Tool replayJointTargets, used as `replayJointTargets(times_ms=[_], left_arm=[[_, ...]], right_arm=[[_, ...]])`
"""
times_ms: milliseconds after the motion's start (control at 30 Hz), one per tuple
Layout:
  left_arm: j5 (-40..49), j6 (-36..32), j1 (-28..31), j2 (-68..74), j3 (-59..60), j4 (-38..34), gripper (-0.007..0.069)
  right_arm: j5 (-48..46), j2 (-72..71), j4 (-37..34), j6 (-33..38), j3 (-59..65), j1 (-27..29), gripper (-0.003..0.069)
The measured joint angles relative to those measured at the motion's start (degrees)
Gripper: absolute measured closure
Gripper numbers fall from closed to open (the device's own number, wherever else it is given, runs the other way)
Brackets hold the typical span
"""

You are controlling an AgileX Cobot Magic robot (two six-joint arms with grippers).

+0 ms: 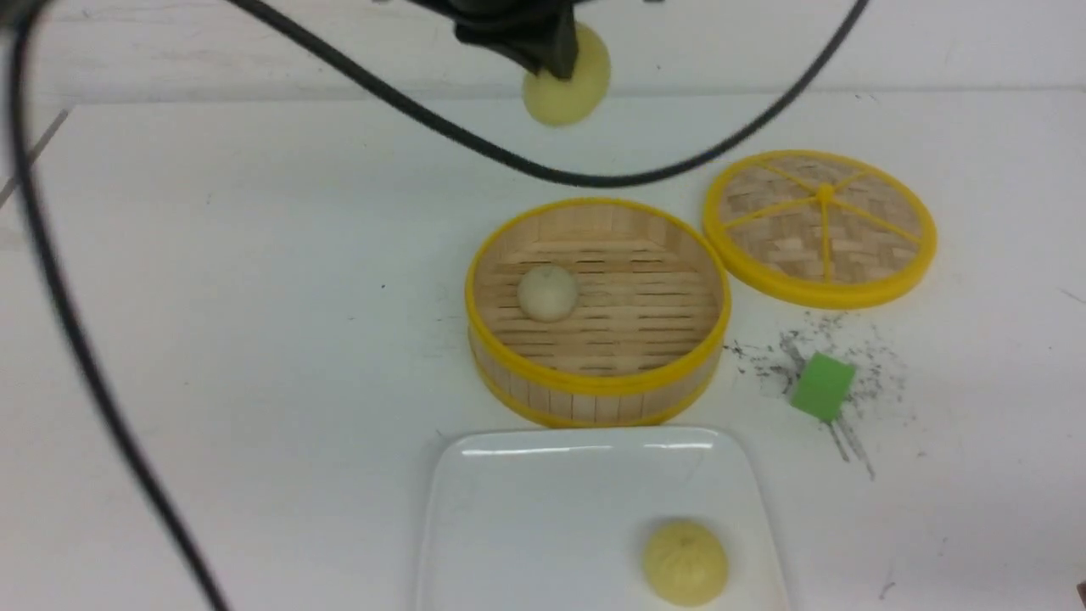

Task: Put the steamed buns into the plate on the white tablecloth.
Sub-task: 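Carry the bun from the bamboo steamer to the plate with the left gripper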

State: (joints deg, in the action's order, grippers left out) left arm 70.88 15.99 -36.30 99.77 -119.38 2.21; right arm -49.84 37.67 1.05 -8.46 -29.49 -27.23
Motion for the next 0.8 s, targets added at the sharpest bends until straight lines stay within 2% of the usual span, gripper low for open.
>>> replayJointTargets(times_ms=[100,300,467,500,600,633,667,700,800], left_arm=[[0.0,0.5,0.0,-7.1,8.1,-1.4,0.0605],[-1.0,-0.4,-1.4,-14.1,32.7,-10.1,0.0601],[-17.7,-1.5,-6.8,-11.0,50.7,-12.1,0.0578],[-18.4,-1.5,-7.0,-10.8,51.6,-12.1,0.0574],[-25.0,-0.1,-7.8,-7.1,55.0,-11.9,0.0507],[-25.4,0.1,-7.8,-6.6,55.0,-11.9,0.0496],[-26.9,0.3,-7.8,-4.9,55.2,-11.5,0.0445],[-27.0,0.3,-7.8,-4.4,55.2,-11.4,0.0438],[-28.3,0.5,-7.8,-0.7,55.2,-11.4,0.0288]], right_arm=[[0.1,0.0,-0.1,0.0,0.0,0.0,0.063],[0.1,0.0,-0.3,0.0,0.0,0.0,0.0621],[0.2,0.0,-0.3,0.0,0.0,0.0,0.0615],[0.2,0.0,-0.3,0.0,0.0,0.0,0.0615],[0.3,0.0,-0.3,0.0,0.0,0.0,0.061],[0.3,0.0,-0.3,0.0,0.0,0.0,0.061],[0.3,0.0,-0.4,0.0,0.0,0.0,0.0608],[0.3,0.0,-0.4,0.0,0.0,0.0,0.0608],[0.3,0.0,-1.0,0.0,0.0,0.0,0.0606]])
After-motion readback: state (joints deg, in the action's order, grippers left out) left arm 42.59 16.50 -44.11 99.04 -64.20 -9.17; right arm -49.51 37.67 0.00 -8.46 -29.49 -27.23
